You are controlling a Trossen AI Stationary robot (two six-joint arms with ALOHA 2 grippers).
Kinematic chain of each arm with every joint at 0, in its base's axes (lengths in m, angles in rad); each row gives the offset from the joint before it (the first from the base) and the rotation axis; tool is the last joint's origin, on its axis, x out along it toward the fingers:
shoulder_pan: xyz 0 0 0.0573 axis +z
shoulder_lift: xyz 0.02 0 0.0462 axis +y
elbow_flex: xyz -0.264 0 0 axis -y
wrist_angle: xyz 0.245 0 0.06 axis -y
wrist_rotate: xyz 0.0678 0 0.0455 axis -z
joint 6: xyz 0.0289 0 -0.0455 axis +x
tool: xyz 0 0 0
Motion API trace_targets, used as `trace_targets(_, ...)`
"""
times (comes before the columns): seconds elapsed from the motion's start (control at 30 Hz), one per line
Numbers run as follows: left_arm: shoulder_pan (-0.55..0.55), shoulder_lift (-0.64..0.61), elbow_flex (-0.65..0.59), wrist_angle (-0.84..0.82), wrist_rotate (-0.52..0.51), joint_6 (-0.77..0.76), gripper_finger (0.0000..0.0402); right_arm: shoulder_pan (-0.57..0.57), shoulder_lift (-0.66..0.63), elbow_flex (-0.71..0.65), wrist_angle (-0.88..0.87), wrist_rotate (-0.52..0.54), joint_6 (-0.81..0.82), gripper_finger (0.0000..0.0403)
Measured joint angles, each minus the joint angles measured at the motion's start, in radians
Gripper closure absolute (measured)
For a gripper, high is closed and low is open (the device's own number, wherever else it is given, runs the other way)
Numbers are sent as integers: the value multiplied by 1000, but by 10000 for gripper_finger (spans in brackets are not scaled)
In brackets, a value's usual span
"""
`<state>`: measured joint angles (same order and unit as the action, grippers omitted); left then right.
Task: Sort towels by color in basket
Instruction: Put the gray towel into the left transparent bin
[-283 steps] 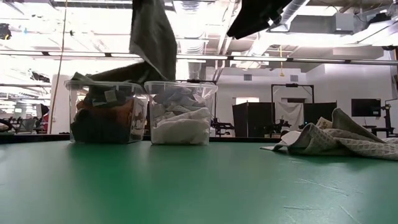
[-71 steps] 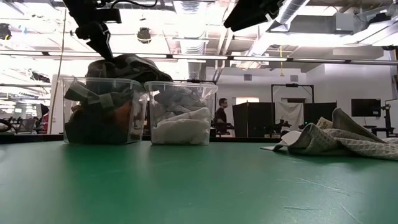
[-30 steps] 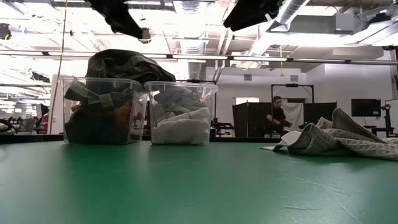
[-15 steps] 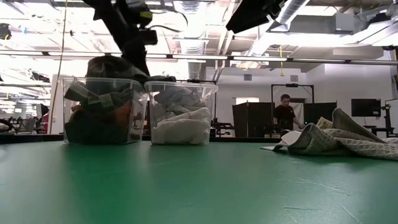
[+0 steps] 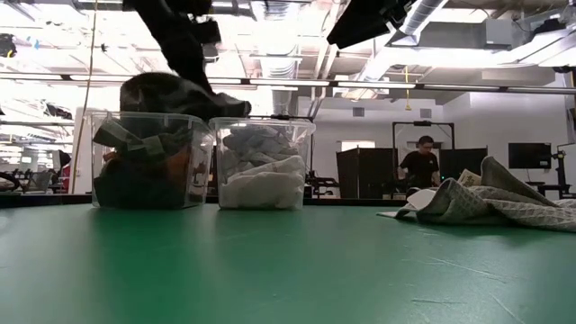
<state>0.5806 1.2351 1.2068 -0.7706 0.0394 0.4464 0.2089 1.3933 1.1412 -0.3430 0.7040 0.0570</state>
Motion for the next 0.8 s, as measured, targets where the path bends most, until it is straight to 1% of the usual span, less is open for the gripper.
trace_targets(0.1,-1,-87,0,3,1,-21,399,0,0,0,-3,0,3,143)
trace_targets(0.17,0,-146,0,-1,-31,-44,399,0,0,0,-3,0,3,143)
trace_targets(0.23,0,-205,0,-18,-108,-70,399,0,0,0,-4,0,3,143)
trace_targets(0.4,0,-316,0,-78,-350,-199,400,0,0,0,1,0,4,143)
trace_targets(0.47,1,-340,0,-114,-407,-238,400,0,0,0,9,0,3,143)
trace_targets(0.53,3,-344,0,-152,-438,-272,400,0,0,0,26,0,-2,143)
trace_targets(0.6,10,-330,0,-191,-444,-307,400,0,0,0,44,0,-10,143)
trace_targets(0.7,23,-283,0,-223,-445,-341,398,0,0,0,50,0,-13,143)
trace_targets(0.8,37,-222,0,-214,-445,-330,398,0,0,0,50,0,-18,143)
